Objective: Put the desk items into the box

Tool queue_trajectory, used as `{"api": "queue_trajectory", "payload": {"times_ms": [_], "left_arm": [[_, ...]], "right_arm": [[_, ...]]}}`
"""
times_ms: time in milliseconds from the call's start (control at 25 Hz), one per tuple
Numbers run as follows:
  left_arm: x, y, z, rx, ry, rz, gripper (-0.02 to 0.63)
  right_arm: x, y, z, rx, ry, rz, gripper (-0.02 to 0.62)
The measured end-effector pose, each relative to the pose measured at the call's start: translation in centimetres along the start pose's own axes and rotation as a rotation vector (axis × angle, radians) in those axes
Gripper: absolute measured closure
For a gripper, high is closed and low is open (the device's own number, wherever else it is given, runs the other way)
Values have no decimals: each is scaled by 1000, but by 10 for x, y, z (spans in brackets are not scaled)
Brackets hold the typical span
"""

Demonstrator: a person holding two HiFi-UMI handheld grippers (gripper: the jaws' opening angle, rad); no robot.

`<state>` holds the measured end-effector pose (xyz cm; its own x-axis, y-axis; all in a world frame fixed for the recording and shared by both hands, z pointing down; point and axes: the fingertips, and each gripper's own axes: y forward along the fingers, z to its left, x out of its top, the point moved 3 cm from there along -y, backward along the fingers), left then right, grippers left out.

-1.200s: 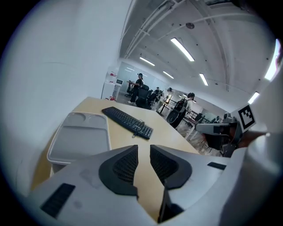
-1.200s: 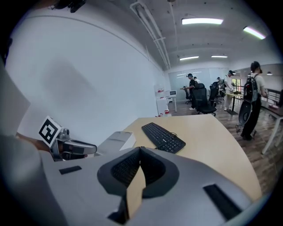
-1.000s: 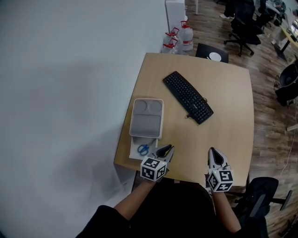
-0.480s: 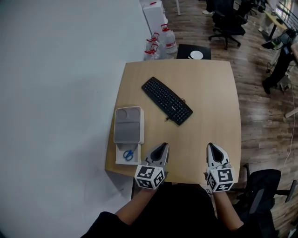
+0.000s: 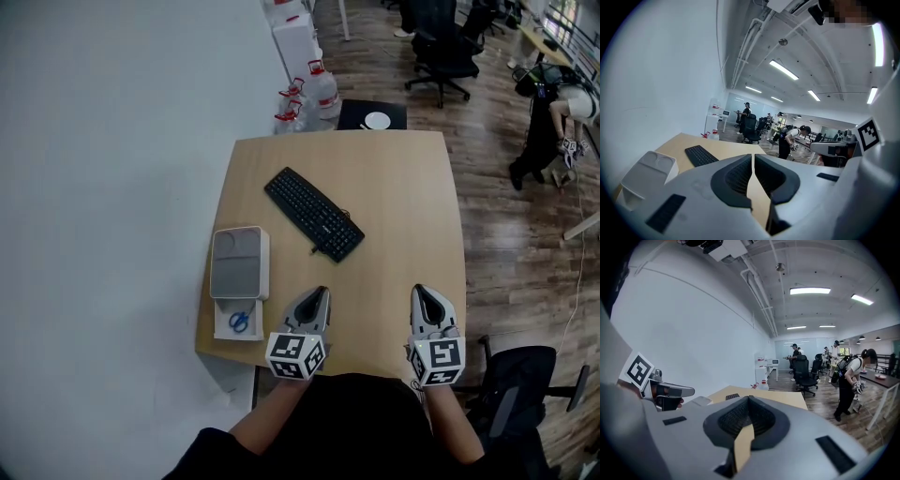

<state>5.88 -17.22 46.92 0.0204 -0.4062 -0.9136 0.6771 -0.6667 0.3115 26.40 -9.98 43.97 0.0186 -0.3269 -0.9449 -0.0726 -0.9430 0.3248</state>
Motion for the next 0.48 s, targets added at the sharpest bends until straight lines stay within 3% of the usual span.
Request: {"api": "queue_trajectory", "payload": {"times_ms": [480], "left_arm": [[3,6,10,-6,15,-17,578]], "right_arm": [[10,7,4,8,-31,-25,535]]}}
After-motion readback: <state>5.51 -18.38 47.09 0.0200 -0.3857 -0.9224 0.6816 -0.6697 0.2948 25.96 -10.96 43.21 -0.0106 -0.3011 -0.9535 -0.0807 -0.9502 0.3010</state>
